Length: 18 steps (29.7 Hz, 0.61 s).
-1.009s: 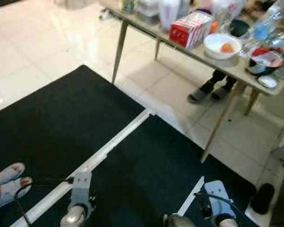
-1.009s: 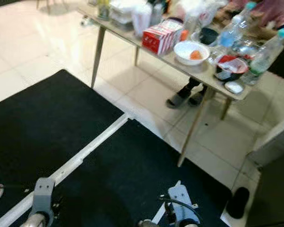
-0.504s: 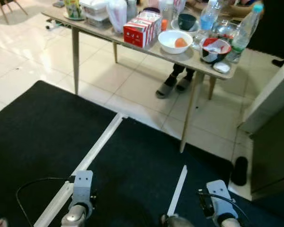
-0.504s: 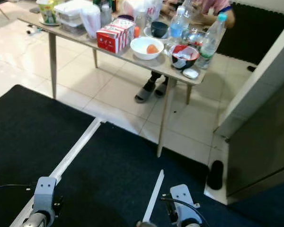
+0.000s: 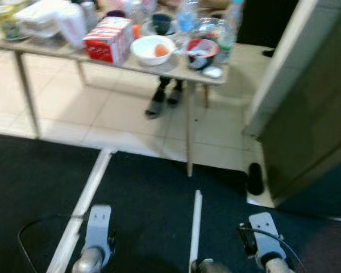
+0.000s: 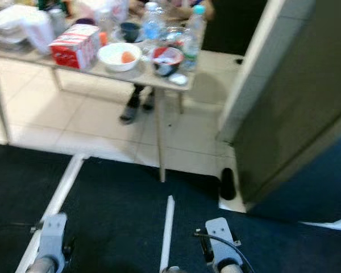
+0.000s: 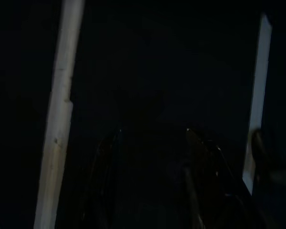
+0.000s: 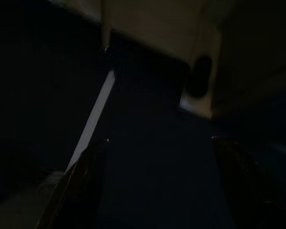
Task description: Restocking fridge
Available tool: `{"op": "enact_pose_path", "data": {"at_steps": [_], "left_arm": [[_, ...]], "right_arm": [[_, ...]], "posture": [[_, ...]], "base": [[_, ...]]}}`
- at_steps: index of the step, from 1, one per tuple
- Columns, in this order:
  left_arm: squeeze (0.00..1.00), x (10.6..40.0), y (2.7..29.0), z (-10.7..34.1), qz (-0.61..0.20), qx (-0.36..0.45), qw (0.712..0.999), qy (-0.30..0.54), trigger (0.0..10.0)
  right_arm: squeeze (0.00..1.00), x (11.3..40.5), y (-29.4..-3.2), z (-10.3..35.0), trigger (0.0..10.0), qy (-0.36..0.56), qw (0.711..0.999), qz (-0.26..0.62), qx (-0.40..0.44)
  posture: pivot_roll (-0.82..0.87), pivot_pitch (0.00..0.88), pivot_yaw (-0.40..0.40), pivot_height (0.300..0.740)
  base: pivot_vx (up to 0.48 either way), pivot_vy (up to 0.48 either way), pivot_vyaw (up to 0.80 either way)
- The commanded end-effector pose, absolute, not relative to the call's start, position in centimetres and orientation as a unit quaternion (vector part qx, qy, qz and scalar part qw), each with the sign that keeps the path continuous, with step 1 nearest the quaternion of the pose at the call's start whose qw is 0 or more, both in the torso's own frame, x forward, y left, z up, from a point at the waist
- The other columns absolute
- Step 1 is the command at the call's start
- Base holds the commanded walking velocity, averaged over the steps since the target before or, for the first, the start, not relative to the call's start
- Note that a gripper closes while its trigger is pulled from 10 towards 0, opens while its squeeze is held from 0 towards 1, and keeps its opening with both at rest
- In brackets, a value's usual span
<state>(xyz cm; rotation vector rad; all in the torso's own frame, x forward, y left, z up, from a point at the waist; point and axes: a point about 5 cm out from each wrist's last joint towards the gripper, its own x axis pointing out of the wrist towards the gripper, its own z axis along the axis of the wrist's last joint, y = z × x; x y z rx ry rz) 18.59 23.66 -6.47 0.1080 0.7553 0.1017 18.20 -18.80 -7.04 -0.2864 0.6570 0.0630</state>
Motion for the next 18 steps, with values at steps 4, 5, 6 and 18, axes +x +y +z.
{"op": "enact_pose_path", "data": {"at_steps": [4,5,6,18], "left_arm": [[0.0,18.34,23.75,-6.65,0.051,0.054,0.923,0.377,10.0],[0.0,18.33,23.76,-6.66,0.051,0.054,0.923,0.377,10.0],[0.0,18.32,23.77,-6.67,0.051,0.054,0.923,0.378,10.0],[0.0,18.33,23.87,-6.64,0.053,0.057,0.923,0.377,10.0]], "right_arm": [[0.0,17.84,-19.21,-7.21,10.0,0.33,0.933,0.025,-0.14],[0.0,17.84,-19.21,-7.21,10.0,0.33,0.933,0.025,-0.14],[0.0,17.83,-19.21,-7.21,10.0,0.33,0.933,0.025,-0.14],[0.0,18.33,-18.89,-6.94,10.0,0.319,0.937,0.031,-0.143]], "posture": [[-0.07,0.17,-0.017,0.727],[-0.07,0.17,-0.017,0.727],[-0.07,0.17,-0.017,0.727],[-0.07,0.169,-0.017,0.727]], "base": [[0.0,0.0,-0.77],[0.0,0.0,-0.76],[0.0,0.0,-0.76],[0.0,0.0,-0.35]]}}
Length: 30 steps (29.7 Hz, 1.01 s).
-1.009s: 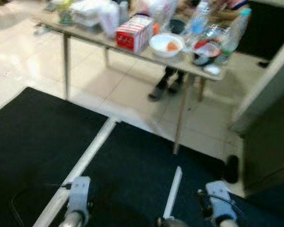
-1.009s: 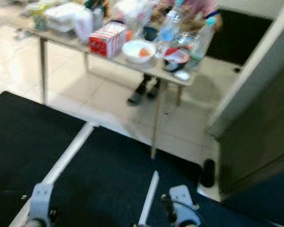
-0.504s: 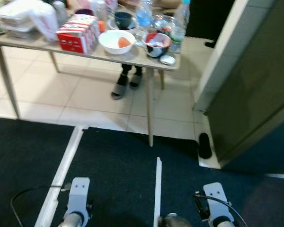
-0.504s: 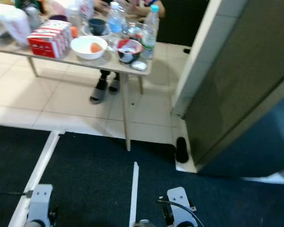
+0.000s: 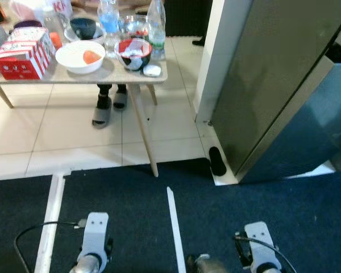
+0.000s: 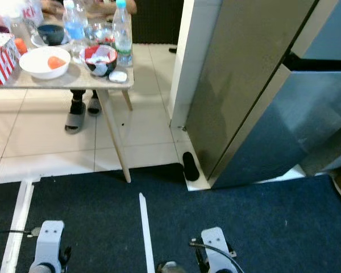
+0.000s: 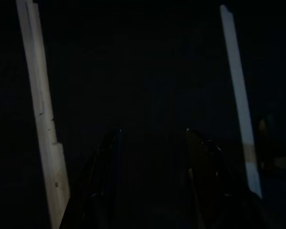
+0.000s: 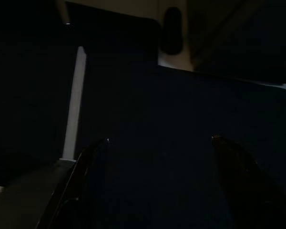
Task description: Restocking fridge
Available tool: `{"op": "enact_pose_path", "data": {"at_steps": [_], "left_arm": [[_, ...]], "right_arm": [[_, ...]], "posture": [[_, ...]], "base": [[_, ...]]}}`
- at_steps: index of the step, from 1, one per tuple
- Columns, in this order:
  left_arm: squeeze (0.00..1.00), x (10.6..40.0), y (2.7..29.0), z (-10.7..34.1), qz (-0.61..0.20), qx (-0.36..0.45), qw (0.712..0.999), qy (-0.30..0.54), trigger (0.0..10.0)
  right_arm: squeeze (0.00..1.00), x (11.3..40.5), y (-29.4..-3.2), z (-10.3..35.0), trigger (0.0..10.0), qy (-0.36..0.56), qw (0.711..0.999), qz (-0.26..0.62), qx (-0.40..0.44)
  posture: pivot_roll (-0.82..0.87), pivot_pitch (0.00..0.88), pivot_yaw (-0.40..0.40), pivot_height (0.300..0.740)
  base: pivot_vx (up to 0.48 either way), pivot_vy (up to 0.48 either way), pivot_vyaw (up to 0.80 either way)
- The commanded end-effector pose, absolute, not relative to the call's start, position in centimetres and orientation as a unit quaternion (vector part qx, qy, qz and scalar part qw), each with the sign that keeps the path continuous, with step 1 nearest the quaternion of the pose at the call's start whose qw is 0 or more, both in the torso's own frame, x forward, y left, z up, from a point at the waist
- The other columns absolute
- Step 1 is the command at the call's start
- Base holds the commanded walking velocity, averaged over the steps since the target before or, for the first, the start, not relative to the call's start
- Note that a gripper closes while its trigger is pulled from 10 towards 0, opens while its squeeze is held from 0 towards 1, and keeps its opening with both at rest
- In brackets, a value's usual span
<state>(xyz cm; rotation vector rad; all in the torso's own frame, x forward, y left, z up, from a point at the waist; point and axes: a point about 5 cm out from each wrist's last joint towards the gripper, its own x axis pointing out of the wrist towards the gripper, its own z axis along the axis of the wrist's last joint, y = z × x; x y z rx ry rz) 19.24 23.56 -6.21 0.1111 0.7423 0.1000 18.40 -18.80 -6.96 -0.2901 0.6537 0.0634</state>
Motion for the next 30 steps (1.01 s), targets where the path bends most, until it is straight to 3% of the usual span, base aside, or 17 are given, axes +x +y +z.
{"op": "enact_pose_path", "data": {"at_steps": [1,7,11,15,16,19,24,30], "left_arm": [[0.0,18.3,23.9,-6.6,0.054,0.059,0.923,0.377,10.0],[0.0,18.9,24.2,-6.1,0.058,0.083,0.93,0.353,10.0],[0.0,22.5,23.3,-3.0,0.021,0.12,0.962,0.242,10.0],[0.0,23.5,22.7,-2.1,0.006,0.127,0.969,0.211,10.0],[0.0,25.2,21.6,-0.2,-0.019,0.137,0.978,0.158,10.0],[0.0,26.1,20.9,1.1,-0.028,0.14,0.982,0.124,10.0],[0.0,27.6,20.7,4.1,-0.008,0.131,0.99,0.053,10.0],[0.0,27.7,21.4,6.0,0.016,0.122,0.992,0.019,10.0]], "right_arm": [[0.0,18.6,-18.8,-6.8,10.0,0.314,0.938,0.032,-0.141],[0.0,20.0,-18.1,-5.9,10.0,0.28,0.949,0.037,-0.136],[0.0,22.7,-16.6,-3.8,10.0,0.209,0.967,0.055,-0.136],[0.0,23.4,-16.2,-3.1,10.0,0.189,0.971,0.059,-0.135],[0.0,25.0,-15.3,-1.6,10.0,0.148,0.978,0.064,-0.133],[0.0,26.0,-14.8,-0.4,10.0,0.118,0.982,0.064,-0.131],[0.0,28.1,-14.0,2.9,10.0,0.045,0.991,0.058,-0.11],[0.0,28.6,-14.3,4.3,10.0,0.024,0.994,0.048,-0.098]], "posture": [[-0.07,0.169,-0.016,0.727],[-0.07,0.168,-0.015,0.727],[-0.07,0.168,-0.014,0.727],[-0.07,0.168,-0.014,0.727],[-0.06,0.164,-0.013,0.727],[-0.06,0.159,-0.011,0.727],[-0.06,0.154,-0.015,0.727],[-0.05,0.15,-0.019,0.727]], "base": [[0.0,0.0,0.0],[0.0,0.0,0.0],[0.0,0.0,0.0],[0.0,0.0,0.0],[0.0,0.0,0.0],[0.0,0.0,0.0],[0.0,0.0,0.0],[0.0,0.0,0.0]]}}
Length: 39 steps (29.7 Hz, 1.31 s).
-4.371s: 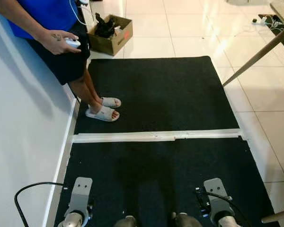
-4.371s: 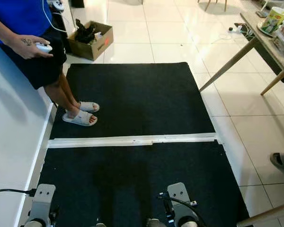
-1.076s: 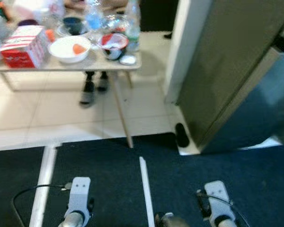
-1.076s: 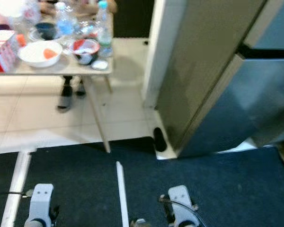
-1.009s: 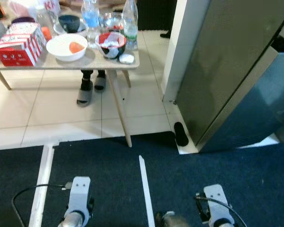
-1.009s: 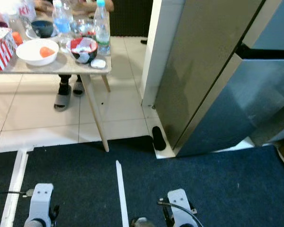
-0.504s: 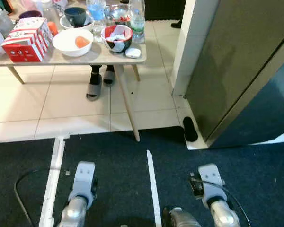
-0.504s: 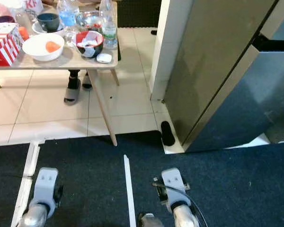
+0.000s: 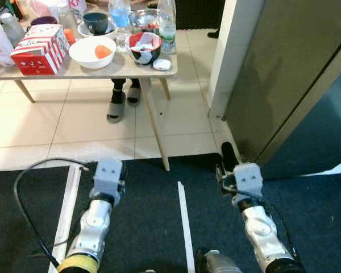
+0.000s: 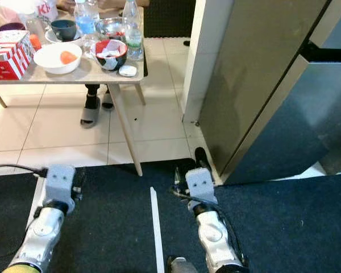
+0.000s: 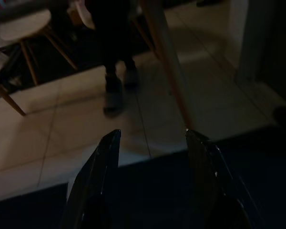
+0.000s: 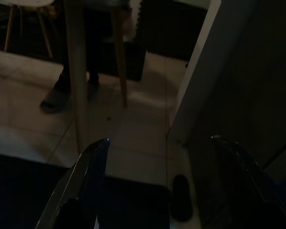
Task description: Restocking fridge
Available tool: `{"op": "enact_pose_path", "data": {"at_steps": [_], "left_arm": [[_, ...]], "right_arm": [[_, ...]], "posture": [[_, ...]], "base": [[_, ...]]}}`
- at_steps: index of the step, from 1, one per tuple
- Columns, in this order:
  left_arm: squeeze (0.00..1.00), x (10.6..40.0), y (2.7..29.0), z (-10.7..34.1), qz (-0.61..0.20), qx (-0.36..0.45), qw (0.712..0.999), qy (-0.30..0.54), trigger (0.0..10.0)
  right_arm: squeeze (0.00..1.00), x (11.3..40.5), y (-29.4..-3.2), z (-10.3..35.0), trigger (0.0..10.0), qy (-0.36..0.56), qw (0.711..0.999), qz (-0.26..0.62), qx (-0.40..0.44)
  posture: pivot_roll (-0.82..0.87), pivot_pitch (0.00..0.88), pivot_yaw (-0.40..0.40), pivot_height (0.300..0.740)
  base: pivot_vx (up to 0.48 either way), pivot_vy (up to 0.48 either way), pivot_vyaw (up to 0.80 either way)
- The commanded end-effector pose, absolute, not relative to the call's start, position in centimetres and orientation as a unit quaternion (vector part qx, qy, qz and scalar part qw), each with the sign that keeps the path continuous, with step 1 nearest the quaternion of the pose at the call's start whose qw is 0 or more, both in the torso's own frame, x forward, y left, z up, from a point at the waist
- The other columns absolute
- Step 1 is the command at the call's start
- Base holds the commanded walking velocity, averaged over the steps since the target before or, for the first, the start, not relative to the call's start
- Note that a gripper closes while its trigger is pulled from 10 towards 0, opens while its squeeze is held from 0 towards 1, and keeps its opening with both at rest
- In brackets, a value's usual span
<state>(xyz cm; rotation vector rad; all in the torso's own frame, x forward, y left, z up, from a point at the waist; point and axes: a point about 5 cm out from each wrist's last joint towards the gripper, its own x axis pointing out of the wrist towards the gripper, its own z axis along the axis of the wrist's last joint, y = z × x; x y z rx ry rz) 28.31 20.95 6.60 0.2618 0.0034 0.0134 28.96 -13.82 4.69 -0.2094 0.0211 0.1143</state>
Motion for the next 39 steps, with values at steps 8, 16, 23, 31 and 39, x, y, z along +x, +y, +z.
{"op": "enact_pose_path", "data": {"at_steps": [8,16,23,31,39], "left_arm": [[0.0,27.9,21.1,7.1,0.027,0.108,0.994,0.004,10.0],[0.0,28.1,20.5,7.6,0.033,0.105,0.994,0.001,10.0],[0.0,28.1,20.3,7.8,0.031,0.105,0.994,0.001,10.0],[0.0,28.1,20.0,8.1,0.026,0.109,0.994,0.0,10.0],[0.0,28.0,19.5,8.5,0.007,0.129,0.992,-0.01,10.0]], "right_arm": [[0.0,28.8,-14.5,5.1,10.0,0.017,0.996,0.039,-0.084],[0.0,28.6,-14.6,5.1,10.0,0.025,0.995,0.04,-0.084],[0.0,28.5,-14.8,4.8,10.0,0.035,0.995,0.04,-0.085],[0.0,28.3,-14.9,4.7,10.0,0.043,0.995,0.039,-0.086],[0.0,28.3,-15.8,4.6,10.0,0.047,0.994,0.018,-0.094]], "posture": [[-0.04,0.141,-0.02,0.727],[-0.05,0.14,-0.022,0.727],[-0.04,0.142,-0.021,0.727],[-0.05,0.144,-0.02,0.727],[-0.04,0.146,-0.019,0.727]], "base": [[0.0,0.0,0.0],[0.166,0.0,0.0],[0.448,0.0,0.0],[0.48,0.0,0.0],[0.459,0.0,0.0]]}}
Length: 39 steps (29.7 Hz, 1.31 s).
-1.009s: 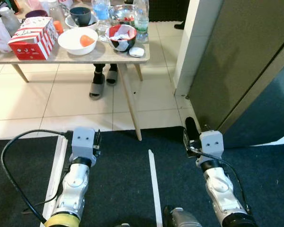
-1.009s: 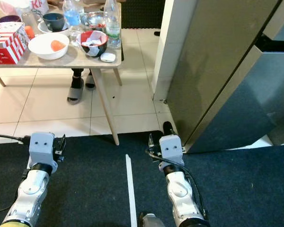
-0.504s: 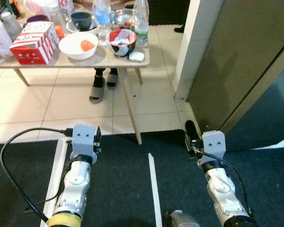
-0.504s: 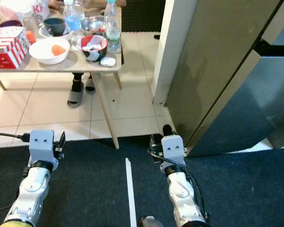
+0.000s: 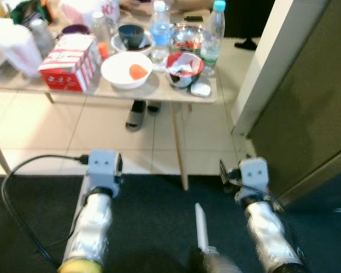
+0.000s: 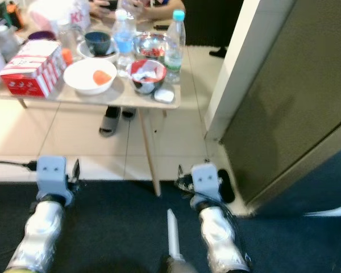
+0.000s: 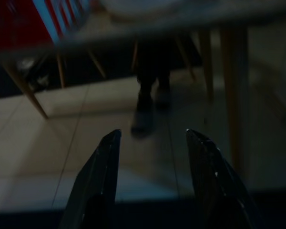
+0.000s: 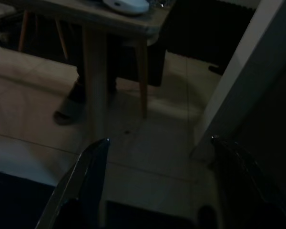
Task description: Restocking fridge
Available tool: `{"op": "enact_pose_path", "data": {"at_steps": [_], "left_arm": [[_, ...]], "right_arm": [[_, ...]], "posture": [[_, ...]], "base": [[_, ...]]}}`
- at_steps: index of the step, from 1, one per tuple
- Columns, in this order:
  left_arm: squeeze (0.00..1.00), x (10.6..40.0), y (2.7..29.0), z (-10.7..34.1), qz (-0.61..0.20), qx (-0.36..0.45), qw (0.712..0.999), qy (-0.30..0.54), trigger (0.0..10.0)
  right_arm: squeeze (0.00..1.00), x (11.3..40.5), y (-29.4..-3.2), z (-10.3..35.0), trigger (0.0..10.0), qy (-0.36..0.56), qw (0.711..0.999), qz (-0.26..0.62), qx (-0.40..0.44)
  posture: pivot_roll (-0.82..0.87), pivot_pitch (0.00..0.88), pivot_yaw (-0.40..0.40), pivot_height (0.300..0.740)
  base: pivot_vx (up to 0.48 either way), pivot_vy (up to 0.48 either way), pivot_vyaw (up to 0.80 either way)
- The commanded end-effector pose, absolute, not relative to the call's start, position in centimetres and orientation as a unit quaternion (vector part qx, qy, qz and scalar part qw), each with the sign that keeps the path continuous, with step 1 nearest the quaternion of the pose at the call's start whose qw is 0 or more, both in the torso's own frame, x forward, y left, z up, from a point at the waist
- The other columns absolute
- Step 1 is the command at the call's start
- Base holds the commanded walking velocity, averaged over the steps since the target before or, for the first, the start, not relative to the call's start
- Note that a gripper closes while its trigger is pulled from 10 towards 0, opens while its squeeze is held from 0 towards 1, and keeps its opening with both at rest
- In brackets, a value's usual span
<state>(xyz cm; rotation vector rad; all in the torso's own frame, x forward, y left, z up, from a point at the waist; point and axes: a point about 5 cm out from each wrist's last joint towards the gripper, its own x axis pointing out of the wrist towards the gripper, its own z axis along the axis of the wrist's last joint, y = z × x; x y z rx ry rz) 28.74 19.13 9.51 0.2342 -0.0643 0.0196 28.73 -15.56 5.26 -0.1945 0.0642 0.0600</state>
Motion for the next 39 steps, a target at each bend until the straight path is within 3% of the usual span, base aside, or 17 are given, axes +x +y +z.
{"op": "enact_pose_path", "data": {"at_steps": [1,3,6,7,11,14,21,24,25,30,39], "left_arm": [[0.0,27.9,19.2,8.8,-0.007,0.139,0.99,-0.018,10.0],[0.0,27.8,19.0,8.9,-0.016,0.147,0.989,-0.024,10.0],[0.0,27.5,17.8,9.8,-0.059,0.172,0.982,-0.049,10.0],[0.0,27.5,17.8,9.8,-0.059,0.172,0.982,-0.049,10.0],[0.0,26.4,16.1,10.9,-0.123,0.211,0.966,-0.086,10.0],[0.0,26.0,15.8,10.8,-0.138,0.219,0.962,-0.089,10.0],[0.0,22.6,15.0,7.4,-0.192,0.23,0.954,-0.033,10.0],[0.0,22.6,15.0,7.4,-0.192,0.23,0.954,-0.033,10.0],[0.0,22.4,15.1,7.1,-0.187,0.224,0.956,-0.022,10.0],[0.0,23.7,15.7,8.1,-0.16,0.213,0.964,-0.024,10.0],[0.0,28.2,18.9,12.3,-0.175,0.299,0.937,-0.047,10.0]], "right_arm": [[0.0,28.5,-16.9,4.9,10.0,0.042,0.994,-0.014,-0.1],[0.0,28.7,-17.6,5.1,10.0,0.039,0.993,-0.037,-0.104],[0.0,29.0,-22.0,5.7,10.0,0.051,0.979,-0.173,-0.094],[0.0,29.0,-22.0,5.7,10.0,0.051,0.979,-0.173,-0.094],[0.0,27.7,-26.4,4.1,10.0,0.121,0.95,-0.266,-0.107],[0.0,27.2,-26.8,3.4,10.0,0.143,0.946,-0.27,-0.108],[0.0,22.2,-26.0,-2.7,10.0,0.275,0.922,-0.246,-0.117],[0.0,22.2,-26.0,-2.7,10.0,0.275,0.922,-0.246,-0.117],[0.0,20.6,-25.5,-4.1,10.0,0.303,0.916,-0.237,-0.118],[0.0,19.4,-25.3,-4.9,10.0,0.317,0.911,-0.233,-0.122],[0.0,21.9,-25.0,-3.2,10.0,0.259,0.934,-0.216,-0.118]], "posture": [[-0.04,0.147,-0.019,0.727],[-0.04,0.147,-0.019,0.727],[-0.04,0.146,-0.018,0.727],[-0.04,0.146,-0.018,0.727],[-0.04,0.146,-0.017,0.727],[-0.04,0.146,-0.017,0.727],[-0.03,0.144,-0.016,0.727],[-0.03,0.144,-0.016,0.727],[-0.03,0.141,-0.014,0.727],[-0.03,0.138,-0.012,0.727],[-0.03,0.137,-0.002,0.727]], "base": [[0.394,0.0,0.0],[0.394,0.0,0.0],[0.375,0.0,0.0],[0.368,0.0,0.0],[0.311,0.0,0.0],[0.082,0.0,0.0],[0.0,0.0,0.0],[0.0,0.0,0.0],[0.0,0.0,0.0],[0.0,0.0,0.0],[0.0,0.0,0.0]]}}
